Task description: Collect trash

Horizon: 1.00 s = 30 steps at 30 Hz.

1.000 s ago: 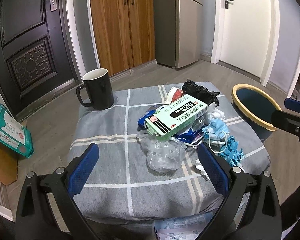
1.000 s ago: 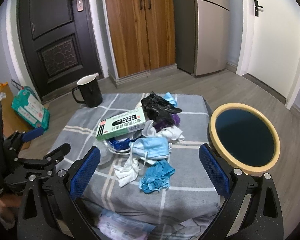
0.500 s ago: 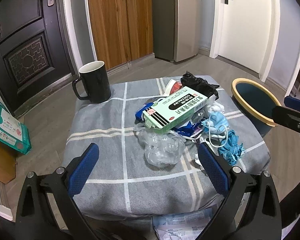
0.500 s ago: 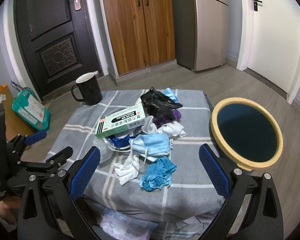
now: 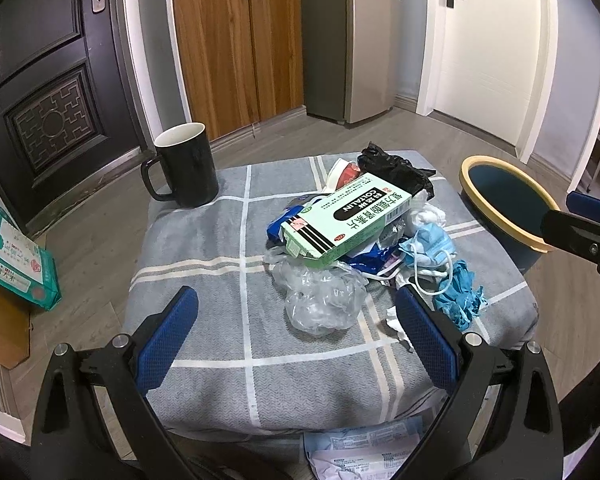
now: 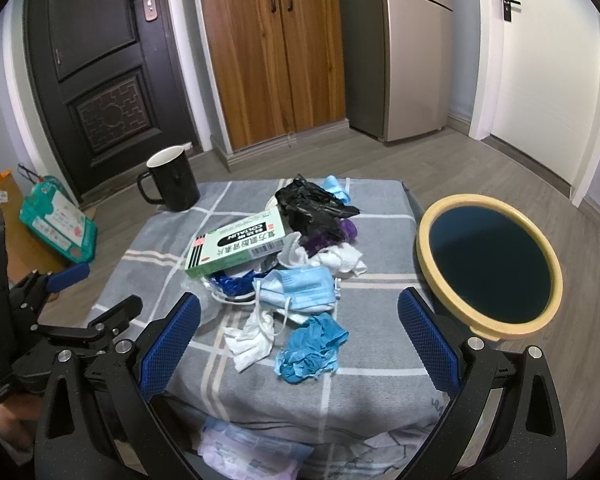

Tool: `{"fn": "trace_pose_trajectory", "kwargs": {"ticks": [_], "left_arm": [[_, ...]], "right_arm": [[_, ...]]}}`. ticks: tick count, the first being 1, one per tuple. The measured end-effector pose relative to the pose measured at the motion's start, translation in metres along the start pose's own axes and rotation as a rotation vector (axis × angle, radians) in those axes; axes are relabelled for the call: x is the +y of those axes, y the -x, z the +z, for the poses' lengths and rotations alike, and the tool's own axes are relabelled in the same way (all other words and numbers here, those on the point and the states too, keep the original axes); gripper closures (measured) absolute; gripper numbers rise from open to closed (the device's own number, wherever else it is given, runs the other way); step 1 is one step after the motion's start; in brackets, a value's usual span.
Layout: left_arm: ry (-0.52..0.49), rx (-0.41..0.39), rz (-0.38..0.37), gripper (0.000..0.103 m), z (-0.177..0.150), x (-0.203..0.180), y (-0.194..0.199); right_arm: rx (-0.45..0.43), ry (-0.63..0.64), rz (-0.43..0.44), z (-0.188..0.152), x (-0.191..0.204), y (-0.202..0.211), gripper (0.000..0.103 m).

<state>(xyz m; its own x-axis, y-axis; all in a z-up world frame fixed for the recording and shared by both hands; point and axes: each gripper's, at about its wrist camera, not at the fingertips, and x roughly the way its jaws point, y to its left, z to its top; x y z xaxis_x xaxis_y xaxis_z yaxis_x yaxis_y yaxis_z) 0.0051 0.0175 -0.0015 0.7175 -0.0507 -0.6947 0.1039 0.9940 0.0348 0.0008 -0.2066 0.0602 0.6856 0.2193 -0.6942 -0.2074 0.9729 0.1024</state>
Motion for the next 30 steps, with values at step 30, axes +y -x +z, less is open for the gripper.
{"fn": "trace_pose_trajectory", "kwargs": {"ticks": [30], "left_arm": [[-0.228, 0.106, -0.169, 0.006, 0.088, 0.002, -0.034]], "right_arm": [[0.078, 0.063, 0.026, 0.055, -0.019, -0.022, 0.007]]}}
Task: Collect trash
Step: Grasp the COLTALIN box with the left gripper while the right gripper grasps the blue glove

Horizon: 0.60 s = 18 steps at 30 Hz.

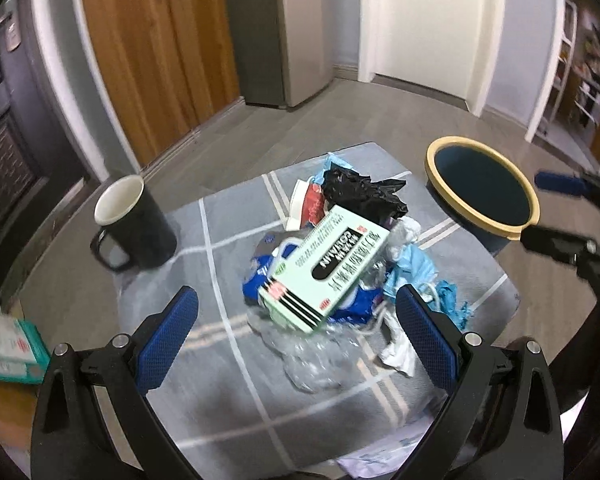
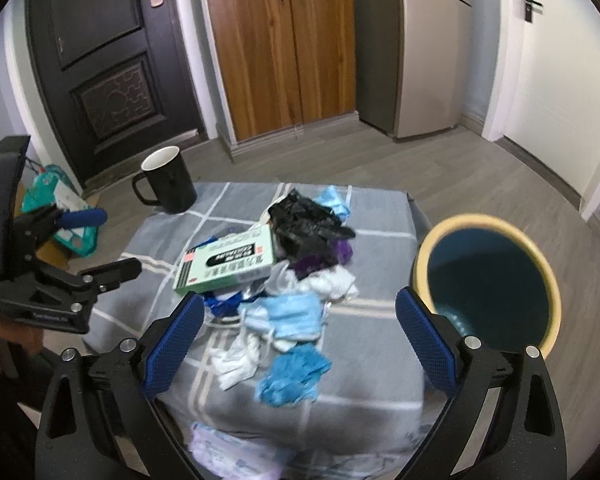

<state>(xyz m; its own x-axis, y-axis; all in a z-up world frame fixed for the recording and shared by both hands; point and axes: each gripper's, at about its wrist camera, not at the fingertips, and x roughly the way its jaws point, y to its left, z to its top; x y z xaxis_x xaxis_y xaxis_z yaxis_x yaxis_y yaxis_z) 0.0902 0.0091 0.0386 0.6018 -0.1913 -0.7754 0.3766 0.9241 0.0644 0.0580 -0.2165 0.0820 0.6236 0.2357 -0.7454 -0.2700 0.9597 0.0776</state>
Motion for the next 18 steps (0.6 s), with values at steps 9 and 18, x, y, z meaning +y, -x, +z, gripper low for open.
{"fn": "trace_pose_trajectory", "kwargs": {"ticks": [9, 18], "left_arm": [[-0.063, 0.108, -0.094, 0.006, 0.015, 0.002, -0.055], [-0.216, 0.208, -0.165, 0.006, 0.029, -0.020, -0.112]], "right_arm": [[0.092, 0.070, 0.023, 0.040, -0.022, -0.050, 0.022], [0.155, -0.035, 0.101, 0.040, -0.028, -0.092, 0.022]]}}
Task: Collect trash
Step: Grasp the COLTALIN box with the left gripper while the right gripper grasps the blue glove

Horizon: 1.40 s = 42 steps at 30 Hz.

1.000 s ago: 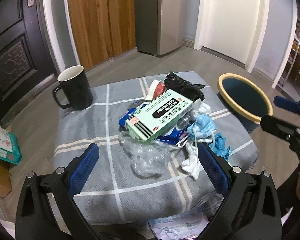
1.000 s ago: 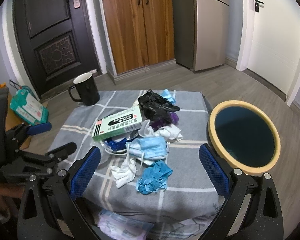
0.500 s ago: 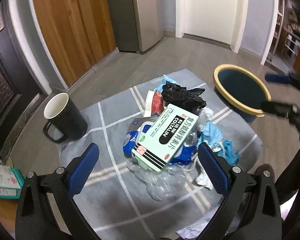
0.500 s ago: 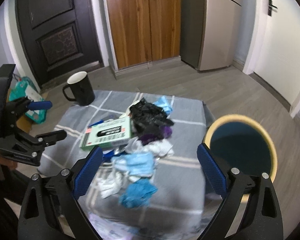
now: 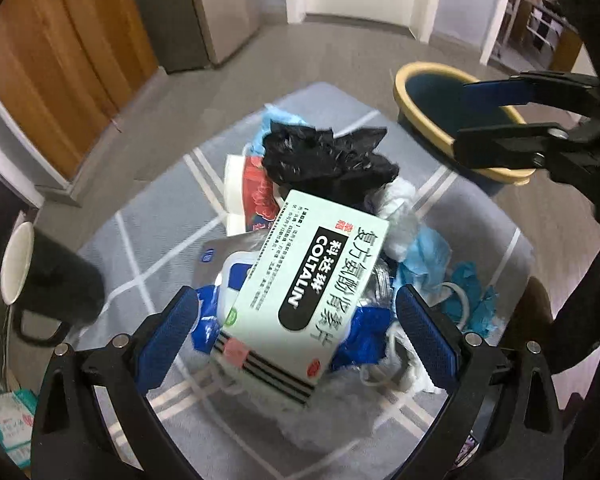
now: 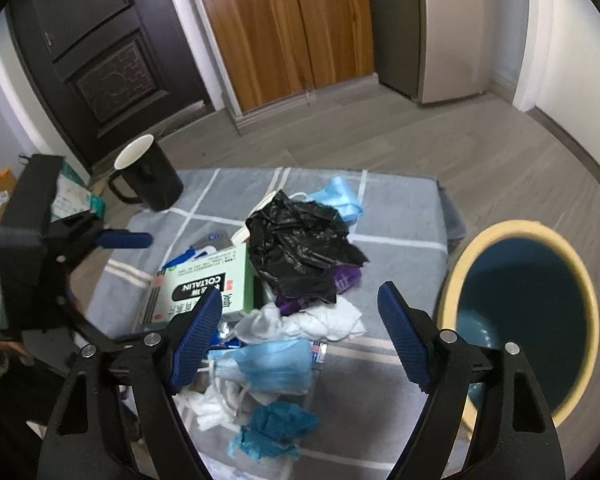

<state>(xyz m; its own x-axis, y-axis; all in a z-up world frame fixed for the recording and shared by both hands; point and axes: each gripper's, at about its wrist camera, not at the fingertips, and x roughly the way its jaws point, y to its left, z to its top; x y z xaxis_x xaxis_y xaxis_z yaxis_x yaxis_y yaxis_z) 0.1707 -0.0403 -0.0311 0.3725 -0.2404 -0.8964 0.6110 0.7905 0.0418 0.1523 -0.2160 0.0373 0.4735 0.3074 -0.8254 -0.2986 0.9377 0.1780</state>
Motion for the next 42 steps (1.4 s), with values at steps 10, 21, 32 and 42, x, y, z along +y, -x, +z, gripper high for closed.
{"fn": "trace_pose_trajectory", "kwargs": {"ticks": [10, 21, 32, 42], "left_arm": [[0.072, 0.087, -0.120, 0.006, 0.004, 0.019, -0.033], [0.023, 0.059, -0.119, 0.022, -0.003, 0.016, -0.029], [0.089, 0.028, -0.109, 0.080, -0.004, 0.033, -0.010], [0.113, 0.037, 0.007, 0.017, -0.017, 0.046, -0.018]], "right_arm": [[0.136, -0.003, 0.048, -0.030, -0.009, -0.030, 0.026], [0.219, -0.029, 0.132, -0.053, -0.013, -0.041, 0.029], [0.297, -0.006, 0.148, -0.084, -0.006, -0.044, 0.029], [0.348, 0.022, 0.159, -0.097, 0.010, -0.058, 0.030]]}}
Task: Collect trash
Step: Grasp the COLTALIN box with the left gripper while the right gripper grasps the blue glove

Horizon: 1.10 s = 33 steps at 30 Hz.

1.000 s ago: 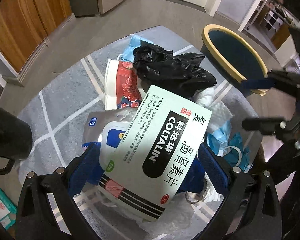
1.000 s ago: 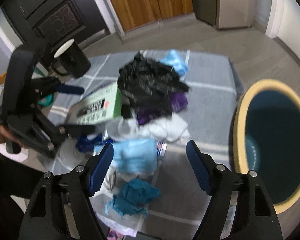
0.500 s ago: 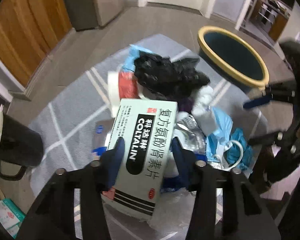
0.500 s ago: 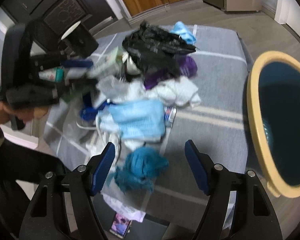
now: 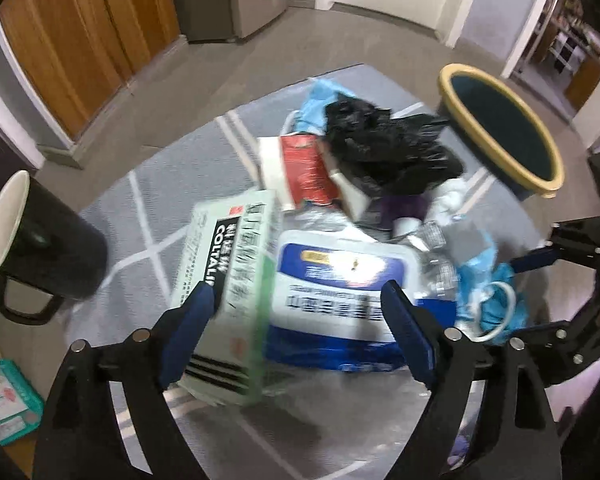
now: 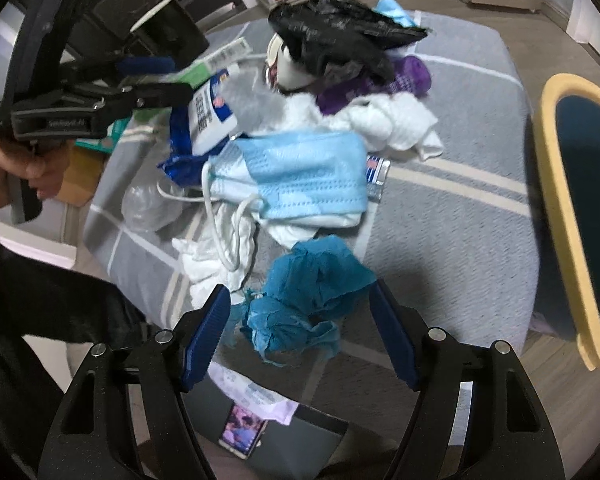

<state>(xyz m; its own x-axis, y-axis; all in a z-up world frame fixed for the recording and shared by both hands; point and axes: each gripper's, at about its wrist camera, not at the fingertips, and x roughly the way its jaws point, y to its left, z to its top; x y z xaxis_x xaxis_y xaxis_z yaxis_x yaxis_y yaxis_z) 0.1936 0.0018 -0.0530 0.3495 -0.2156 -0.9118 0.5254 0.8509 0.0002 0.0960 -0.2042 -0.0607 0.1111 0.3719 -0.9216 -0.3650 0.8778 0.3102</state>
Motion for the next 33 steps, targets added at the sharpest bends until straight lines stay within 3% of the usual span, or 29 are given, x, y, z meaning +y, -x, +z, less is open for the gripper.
{"fn": "trace_pose_trajectory", "kwargs": {"ticks": [2, 5, 11, 16, 24, 27, 33], "left_arm": [[0.014, 0.002, 0.025, 0.011, 0.000, 0.007, -0.002], [0.062, 0.012, 0.043, 0.011, -0.002, 0.025, -0.006], [0.175, 0.029, 0.054, 0.011, -0.011, 0.061, -0.012], [0.245, 0.029, 0.015, 0.008, -0.015, 0.086, -0.020], [0.323, 0.039, -0.110, 0.008, -0.021, 0.106, -0.045], [0.345, 0.043, -0.165, 0.028, -0.022, 0.111, -0.048], [0.311, 0.022, -0.106, 0.031, -0.023, 0.101, -0.034]], "right_arm": [[0.010, 0.002, -0.005, 0.000, 0.003, -0.003, 0.034], [0.023, 0.013, -0.016, -0.002, 0.005, -0.008, 0.048], [0.018, 0.030, -0.017, -0.002, 0.009, -0.006, 0.062], [-0.001, 0.029, -0.023, 0.001, 0.008, 0.003, 0.063], [-0.077, -0.006, -0.011, -0.001, -0.007, 0.034, 0.063], [-0.107, -0.028, -0.012, -0.001, -0.016, 0.043, 0.063], [-0.152, -0.055, -0.017, 0.000, -0.027, 0.056, 0.063]]}}
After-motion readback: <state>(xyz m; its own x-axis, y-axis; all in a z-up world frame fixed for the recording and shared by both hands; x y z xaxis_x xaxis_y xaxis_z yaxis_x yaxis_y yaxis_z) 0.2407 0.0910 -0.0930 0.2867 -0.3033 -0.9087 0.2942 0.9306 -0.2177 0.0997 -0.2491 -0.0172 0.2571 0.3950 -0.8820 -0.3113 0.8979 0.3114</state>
